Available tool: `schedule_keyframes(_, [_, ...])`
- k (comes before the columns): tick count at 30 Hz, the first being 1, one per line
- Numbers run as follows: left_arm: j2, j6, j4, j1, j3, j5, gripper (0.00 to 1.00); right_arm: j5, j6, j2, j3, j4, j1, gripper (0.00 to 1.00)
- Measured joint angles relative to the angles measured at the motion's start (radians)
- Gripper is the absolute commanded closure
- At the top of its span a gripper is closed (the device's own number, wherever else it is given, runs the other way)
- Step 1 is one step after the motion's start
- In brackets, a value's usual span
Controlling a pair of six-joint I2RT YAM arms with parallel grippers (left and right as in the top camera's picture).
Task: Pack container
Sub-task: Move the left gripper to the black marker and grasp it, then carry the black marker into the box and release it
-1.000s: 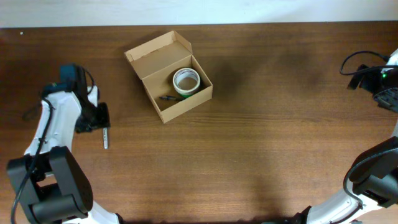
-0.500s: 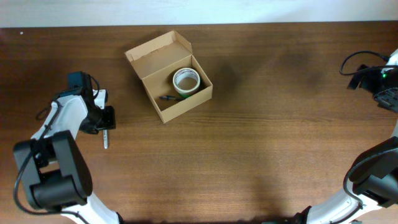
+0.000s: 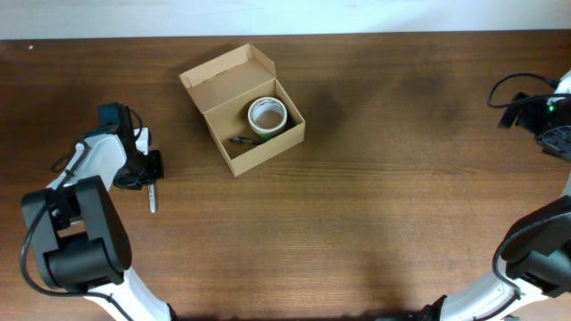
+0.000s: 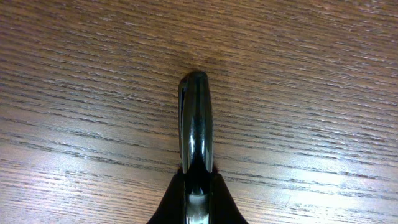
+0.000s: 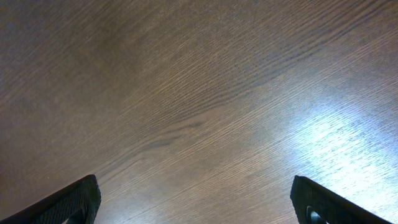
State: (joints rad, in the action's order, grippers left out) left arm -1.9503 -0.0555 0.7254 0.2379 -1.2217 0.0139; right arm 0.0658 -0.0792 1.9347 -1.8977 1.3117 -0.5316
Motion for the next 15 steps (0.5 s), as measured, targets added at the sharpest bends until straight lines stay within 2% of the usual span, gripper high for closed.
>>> schedule_keyframes(4, [-0.008,0.003,0.025,0.0,-0.019,0.0,0.98,0.0,0.0,0.0,0.0,0.0,0.0,0.01])
schedule_keyframes(8, [-0.047,0.002,0.156,0.0,-0.113,-0.003,0.98,0.0,0.0,0.0,0.0,0.0,0.0,0.01])
schedule_keyframes(11, [-0.077,-0.021,0.287,-0.001,-0.261,-0.019,0.98,0.0,0.0,0.0,0.0,0.0,0.0,0.01])
schedule_keyframes(15, [-0.087,-0.082,0.395,-0.006,-0.564,-0.084,0.98,0.0,0.001,0.0,0.0,0.0,0.0,0.01])
